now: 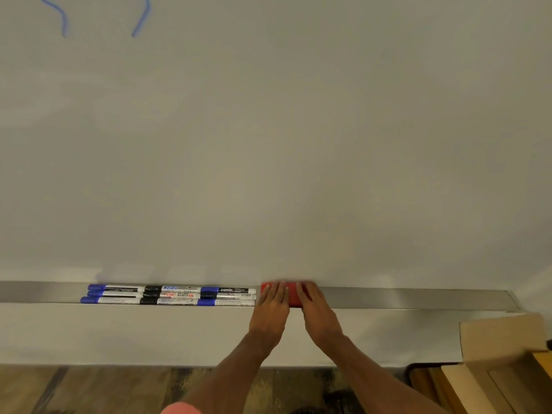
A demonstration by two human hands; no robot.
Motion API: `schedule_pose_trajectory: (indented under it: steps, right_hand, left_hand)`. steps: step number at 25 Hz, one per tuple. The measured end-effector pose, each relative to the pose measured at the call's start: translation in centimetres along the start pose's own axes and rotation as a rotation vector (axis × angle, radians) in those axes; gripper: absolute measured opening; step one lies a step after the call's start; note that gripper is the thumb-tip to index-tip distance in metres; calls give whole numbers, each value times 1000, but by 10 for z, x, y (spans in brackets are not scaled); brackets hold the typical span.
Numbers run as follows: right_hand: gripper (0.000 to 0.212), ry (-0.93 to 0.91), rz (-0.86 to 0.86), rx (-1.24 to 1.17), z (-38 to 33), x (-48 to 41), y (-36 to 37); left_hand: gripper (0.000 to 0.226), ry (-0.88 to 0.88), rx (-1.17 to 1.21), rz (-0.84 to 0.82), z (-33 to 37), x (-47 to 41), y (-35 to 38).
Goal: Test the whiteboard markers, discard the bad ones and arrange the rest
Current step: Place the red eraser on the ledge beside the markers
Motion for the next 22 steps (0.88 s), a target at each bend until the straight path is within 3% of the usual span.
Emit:
schedule_pose_trajectory:
  steps: [2,3,5,7,10,15,18,22]
  right_hand:
    - [64,103,-16,-37,5,8,0]
    - [85,131,20,-38,7,10,-2]
    - [125,69,-76,9,4,15,10]
    - [134,108,-103,-14,8,15,20]
    - [126,30,-150,-6,3,15,24]
    - [144,39,-111,63,-2,12,23]
    - [127,29,-79,101,-5,9,17]
    - [92,18,-18,150,-6,12,-1]
  left_hand:
    - [65,-53,15,-17,2,4,3]
    - [65,-74,30,-28,2,6,5]
    - [66,-102,59,-38,1,11,10]
    - [66,-119,88,-20,-1,12,11]
    - [64,-117,76,0,-3,12,7]
    - [74,-114,83,-10,-5,13,11]
    - [93,-127,68,-78,-4,12,11]
    - [68,-134,-4,-88,-4,16,5]
Point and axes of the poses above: each hand's wrist, its own x-axis away from the middle knuckle, its own y-axis out of the palm, z = x × y, the point moved 7 cm from there along -x, towards the middle knuckle, and after that the axes turned 14 degrees about z, right-handed, at the moved point
